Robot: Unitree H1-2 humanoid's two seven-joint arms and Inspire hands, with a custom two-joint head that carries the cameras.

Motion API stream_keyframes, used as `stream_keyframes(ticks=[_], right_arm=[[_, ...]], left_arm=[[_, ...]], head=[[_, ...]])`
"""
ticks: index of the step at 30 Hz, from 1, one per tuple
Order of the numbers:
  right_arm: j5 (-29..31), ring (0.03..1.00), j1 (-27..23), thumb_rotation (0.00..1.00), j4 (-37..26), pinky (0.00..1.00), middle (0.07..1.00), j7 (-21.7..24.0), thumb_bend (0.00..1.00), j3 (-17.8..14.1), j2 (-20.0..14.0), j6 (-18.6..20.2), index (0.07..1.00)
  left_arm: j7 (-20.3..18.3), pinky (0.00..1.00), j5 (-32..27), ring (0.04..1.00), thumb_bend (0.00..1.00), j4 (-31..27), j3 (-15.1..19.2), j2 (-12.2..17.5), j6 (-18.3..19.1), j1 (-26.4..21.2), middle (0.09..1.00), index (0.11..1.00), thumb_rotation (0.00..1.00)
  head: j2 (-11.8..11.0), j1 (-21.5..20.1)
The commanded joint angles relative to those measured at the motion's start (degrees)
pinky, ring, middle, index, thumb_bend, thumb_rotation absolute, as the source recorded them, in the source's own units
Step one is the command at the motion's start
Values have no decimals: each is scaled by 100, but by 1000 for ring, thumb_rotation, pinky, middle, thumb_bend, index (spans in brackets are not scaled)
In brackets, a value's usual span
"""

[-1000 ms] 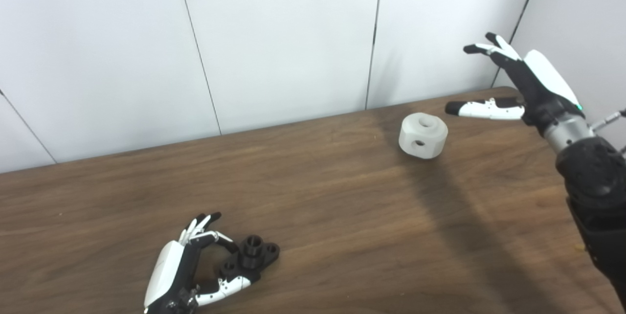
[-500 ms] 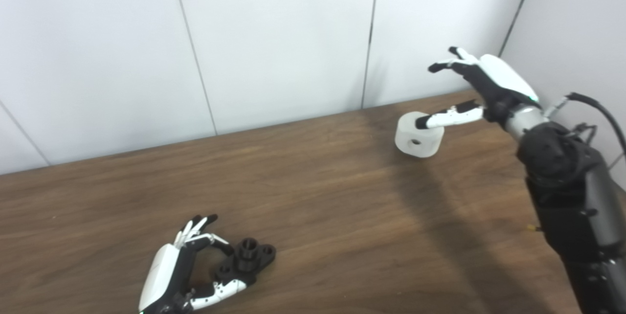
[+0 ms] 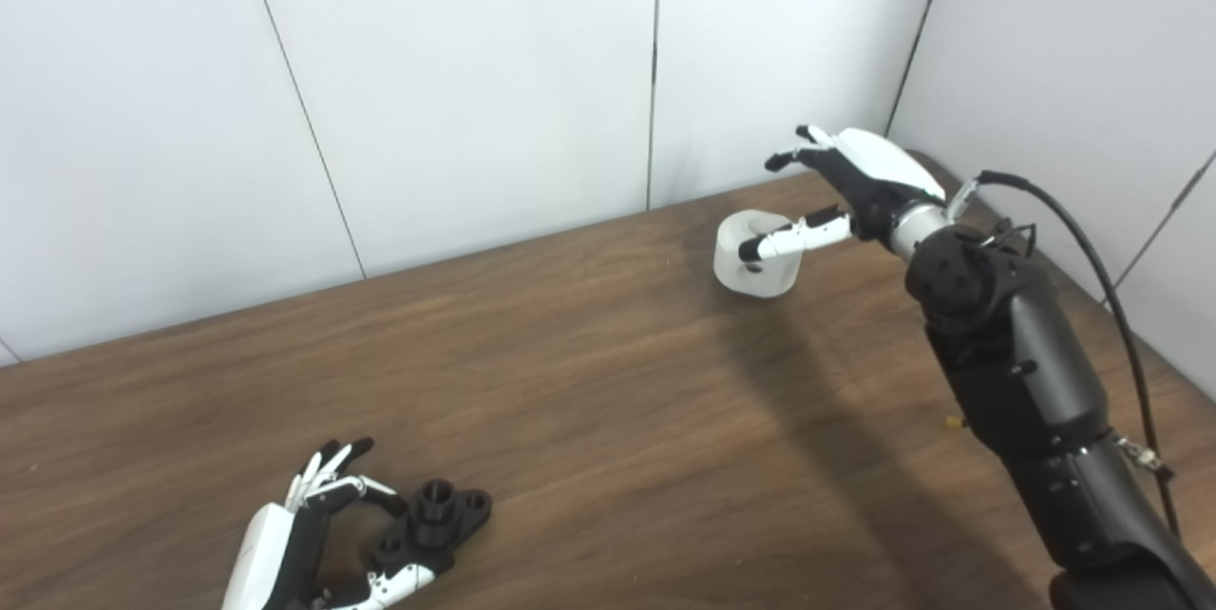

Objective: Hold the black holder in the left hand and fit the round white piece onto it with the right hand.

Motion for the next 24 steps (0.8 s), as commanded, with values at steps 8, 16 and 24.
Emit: stream_keyframes(ticks=[8, 16, 24], right_arm=[[-290, 1000, -362, 567, 596, 961, 1000, -667, 1000, 202, -61, 10, 853], [-611, 1000, -431, 576, 847, 963, 1000, -863, 1000, 359, -69, 11, 885], [-804, 1000, -534, 601, 1167, 973, 1000, -821, 1000, 360, 31, 14, 870]], left_arm=[[4, 1000, -17, 1000, 516, 143, 89, 91, -94, 13, 909, 482, 35], [12, 1000, -16, 1000, 516, 212, 99, 91, -185, 19, 908, 482, 35], [-4, 1000, -27, 1000, 516, 225, 115, 87, -230, 41, 910, 482, 35]], head=[[-98, -94], [-141, -95], [-160, -95]])
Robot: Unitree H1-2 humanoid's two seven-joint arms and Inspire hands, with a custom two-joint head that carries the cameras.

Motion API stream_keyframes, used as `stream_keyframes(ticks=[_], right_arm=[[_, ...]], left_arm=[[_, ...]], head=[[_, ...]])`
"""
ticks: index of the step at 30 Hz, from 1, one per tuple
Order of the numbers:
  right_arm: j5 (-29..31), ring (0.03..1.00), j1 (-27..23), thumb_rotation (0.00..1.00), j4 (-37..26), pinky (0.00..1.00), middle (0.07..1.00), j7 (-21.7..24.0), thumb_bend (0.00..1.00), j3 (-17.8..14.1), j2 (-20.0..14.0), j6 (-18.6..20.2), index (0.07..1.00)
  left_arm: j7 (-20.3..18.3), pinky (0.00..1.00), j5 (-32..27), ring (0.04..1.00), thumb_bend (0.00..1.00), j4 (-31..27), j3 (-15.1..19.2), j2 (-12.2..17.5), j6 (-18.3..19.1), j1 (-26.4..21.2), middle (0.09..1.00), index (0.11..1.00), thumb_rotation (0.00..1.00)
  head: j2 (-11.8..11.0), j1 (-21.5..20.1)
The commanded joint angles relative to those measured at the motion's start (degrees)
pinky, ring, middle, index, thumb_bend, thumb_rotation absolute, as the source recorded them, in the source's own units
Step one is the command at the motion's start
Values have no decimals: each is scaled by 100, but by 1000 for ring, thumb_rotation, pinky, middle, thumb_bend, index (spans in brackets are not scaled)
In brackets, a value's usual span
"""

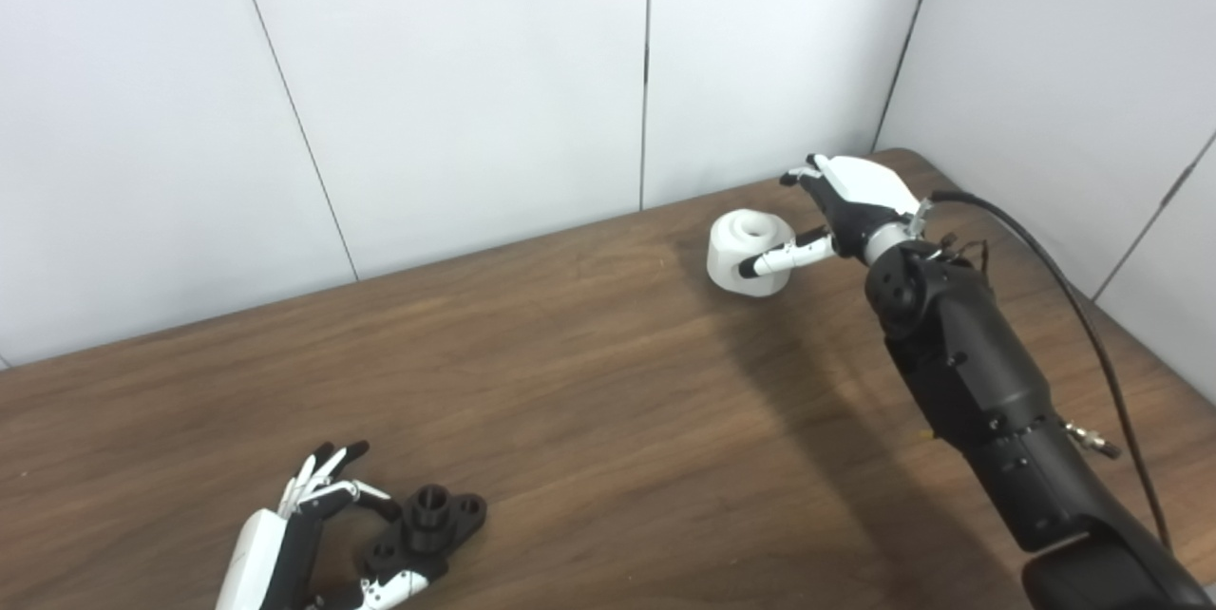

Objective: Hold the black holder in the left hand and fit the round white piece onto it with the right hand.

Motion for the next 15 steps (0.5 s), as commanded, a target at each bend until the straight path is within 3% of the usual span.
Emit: stream_keyframes(ticks=[1, 7, 15], right_arm=[[-172, 1000, -329, 601, -24, 974, 1000, -107, 1000, -35, -36, 12, 871], [-274, 1000, -378, 607, 72, 960, 1000, -77, 1000, 88, -28, 11, 871], [-240, 1000, -428, 605, 72, 984, 1000, 261, 1000, -38, 101, 12, 907]], left_arm=[[6, 1000, -20, 1000, 516, 108, 49, 81, 47, 38, 909, 482, 36], [-11, 1000, -11, 1000, 517, 82, 60, 74, 64, 47, 909, 482, 36], [-48, 1000, 3, 1000, 516, -7, 67, 72, 113, 75, 911, 482, 35]], head=[[12, 1], [35, 13], [55, 18]])
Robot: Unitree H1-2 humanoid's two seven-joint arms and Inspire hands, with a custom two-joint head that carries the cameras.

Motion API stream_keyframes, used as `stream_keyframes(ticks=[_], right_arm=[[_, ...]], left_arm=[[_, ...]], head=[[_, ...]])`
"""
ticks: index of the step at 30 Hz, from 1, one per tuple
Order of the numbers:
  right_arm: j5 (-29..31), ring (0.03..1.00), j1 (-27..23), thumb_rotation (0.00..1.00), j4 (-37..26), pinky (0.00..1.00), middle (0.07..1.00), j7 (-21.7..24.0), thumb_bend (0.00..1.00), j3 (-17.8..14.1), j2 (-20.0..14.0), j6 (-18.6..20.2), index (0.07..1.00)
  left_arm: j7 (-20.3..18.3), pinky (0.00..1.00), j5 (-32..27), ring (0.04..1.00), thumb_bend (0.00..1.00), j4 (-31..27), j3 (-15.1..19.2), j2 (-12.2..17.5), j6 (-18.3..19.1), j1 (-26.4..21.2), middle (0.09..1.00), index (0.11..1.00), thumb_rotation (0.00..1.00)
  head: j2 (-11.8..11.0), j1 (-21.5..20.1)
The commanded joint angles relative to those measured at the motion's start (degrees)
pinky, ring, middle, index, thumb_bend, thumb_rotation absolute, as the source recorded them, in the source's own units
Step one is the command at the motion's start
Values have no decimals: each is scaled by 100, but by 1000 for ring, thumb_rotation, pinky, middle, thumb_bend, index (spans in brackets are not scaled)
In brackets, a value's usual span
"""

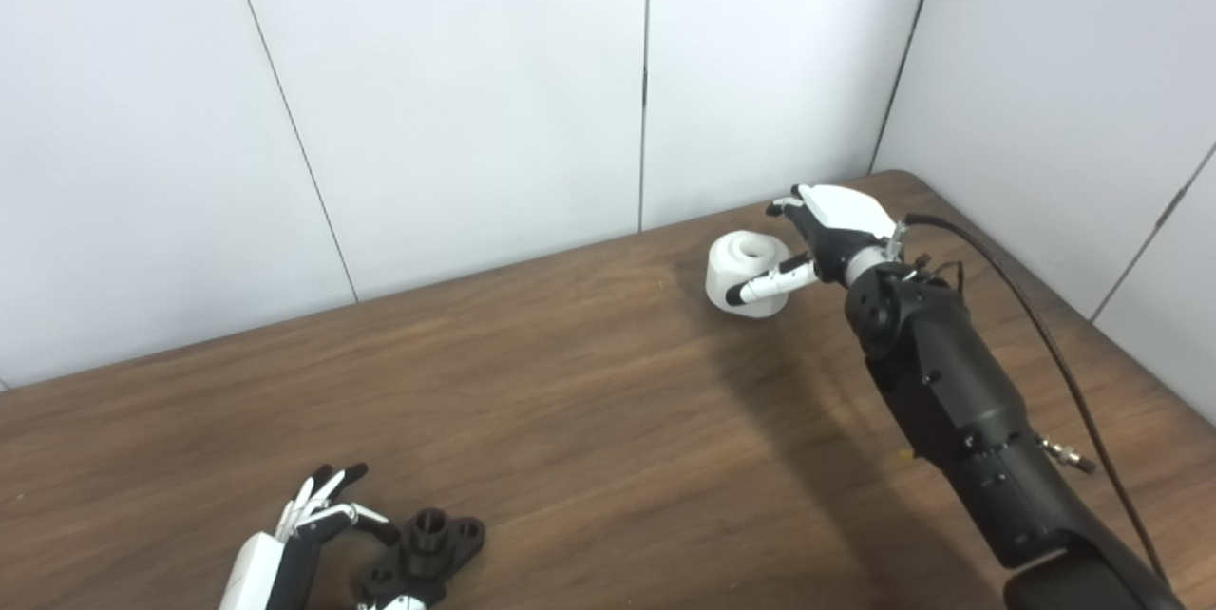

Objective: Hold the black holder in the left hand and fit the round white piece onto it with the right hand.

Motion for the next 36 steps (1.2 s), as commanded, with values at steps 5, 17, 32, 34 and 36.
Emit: stream_keyframes(ticks=[5, 17, 32, 34, 36], right_arm=[[74, 1000, -313, 620, 70, 966, 1000, -39, 1000, -139, -12, 12, 912], [121, 1000, -492, 605, 753, 947, 1000, -173, 1000, -34, -53, 12, 859], [317, 992, -416, 548, 624, 884, 979, -496, 995, 70, -84, -8, 801], [508, 975, -396, 521, 650, 873, 948, -677, 962, 94, -113, -82, 748], [740, 955, -372, 450, 667, 878, 903, -869, 924, 72, -123, -178, 687]], left_arm=[[-50, 1000, -41, 1000, 516, -56, 64, 64, 170, 87, 913, 482, 35], [-122, 1000, -127, 1000, 516, -139, 88, 57, 253, 97, 913, 482, 35], [-159, 1000, -134, 1000, 515, -266, 67, 42, 374, 119, 914, 482, 35], [-158, 1000, -121, 1000, 515, -275, 57, 45, 388, 116, 913, 482, 34], [-160, 1000, -137, 1000, 515, -272, 55, 48, 381, 112, 914, 482, 34]], head=[[12, 3], [34, 7], [50, 22], [50, 28], [50, 28]])
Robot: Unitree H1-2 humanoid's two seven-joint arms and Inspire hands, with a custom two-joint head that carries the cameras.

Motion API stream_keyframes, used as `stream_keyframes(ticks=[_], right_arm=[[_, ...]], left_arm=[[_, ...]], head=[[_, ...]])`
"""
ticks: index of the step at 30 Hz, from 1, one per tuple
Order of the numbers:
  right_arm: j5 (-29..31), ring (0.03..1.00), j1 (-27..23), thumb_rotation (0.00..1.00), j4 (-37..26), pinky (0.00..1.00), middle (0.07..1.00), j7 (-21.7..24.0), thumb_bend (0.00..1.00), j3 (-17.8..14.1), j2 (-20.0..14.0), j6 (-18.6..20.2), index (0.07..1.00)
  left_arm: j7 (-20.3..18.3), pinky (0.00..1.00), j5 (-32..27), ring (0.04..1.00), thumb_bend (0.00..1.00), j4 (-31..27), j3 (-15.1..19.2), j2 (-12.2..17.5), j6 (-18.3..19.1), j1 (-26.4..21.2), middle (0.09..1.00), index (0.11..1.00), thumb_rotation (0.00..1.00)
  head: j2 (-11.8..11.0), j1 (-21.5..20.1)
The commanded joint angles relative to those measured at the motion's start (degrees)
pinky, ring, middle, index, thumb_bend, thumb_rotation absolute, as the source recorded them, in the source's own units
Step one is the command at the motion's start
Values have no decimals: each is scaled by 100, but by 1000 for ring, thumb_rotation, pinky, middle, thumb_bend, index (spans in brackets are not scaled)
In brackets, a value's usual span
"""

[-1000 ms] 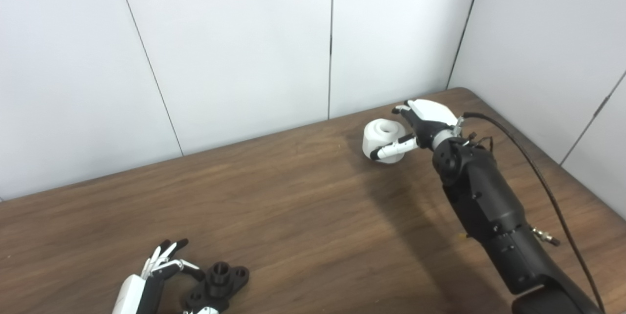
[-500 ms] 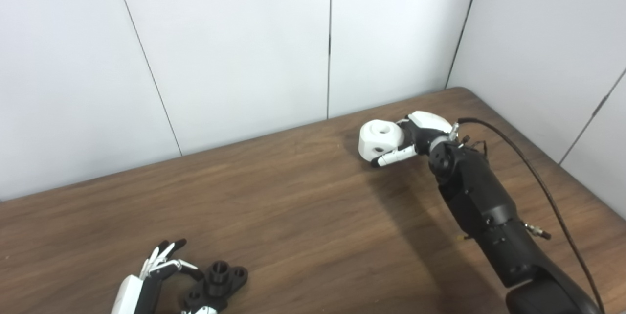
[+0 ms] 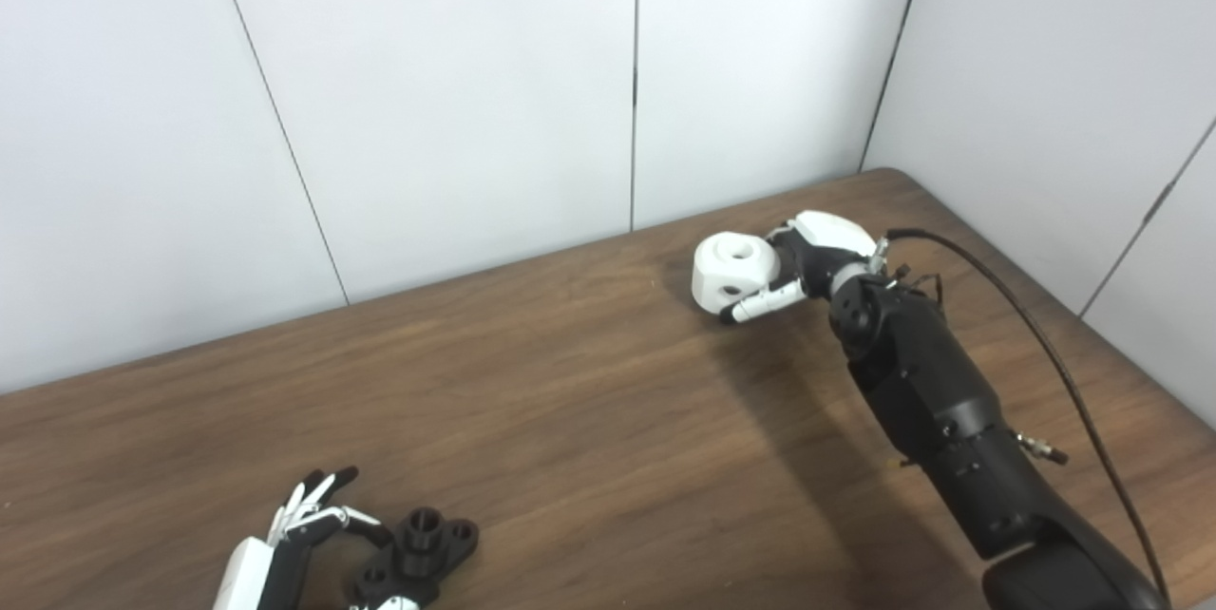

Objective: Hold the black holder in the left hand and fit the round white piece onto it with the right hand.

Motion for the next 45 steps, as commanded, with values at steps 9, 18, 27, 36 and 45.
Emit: stream_keyframes(ticks=[9, 18, 27, 36, 45], right_arm=[[1389, 886, 20, 144, -64, 864, 835, -1436, 527, -281, -149, -1049, 485], [1546, 851, 49, 134, -78, 836, 789, -1663, 515, -107, -210, -938, 478], [1714, 908, 88, 133, -119, 891, 847, -1654, 517, -80, -251, -945, 480], [1985, 828, 130, 135, -640, 777, 779, -1236, 516, -17, -249, -448, 480], [2482, 687, 9, 142, -1323, 622, 628, -638, 516, -101, -198, 7, 474]], left_arm=[[-72, 1000, -4, 1000, 515, -90, 17, 51, 140, 32, 913, 482, 34], [-101, 1000, 9, 1000, 515, -123, 18, 70, 179, 32, 913, 483, 34], [-96, 1000, -12, 1000, 515, -75, 21, 80, 105, 24, 911, 482, 34], [-95, 1000, 62, 1000, 515, -100, -15, 40, 165, 23, 908, 482, 35], [-108, 1000, 143, 1000, 515, -143, -65, -9, 222, 27, 910, 482, 36]], head=[[4, -3], [8, -11], [22, 0], [74, 142], [128, 321]])
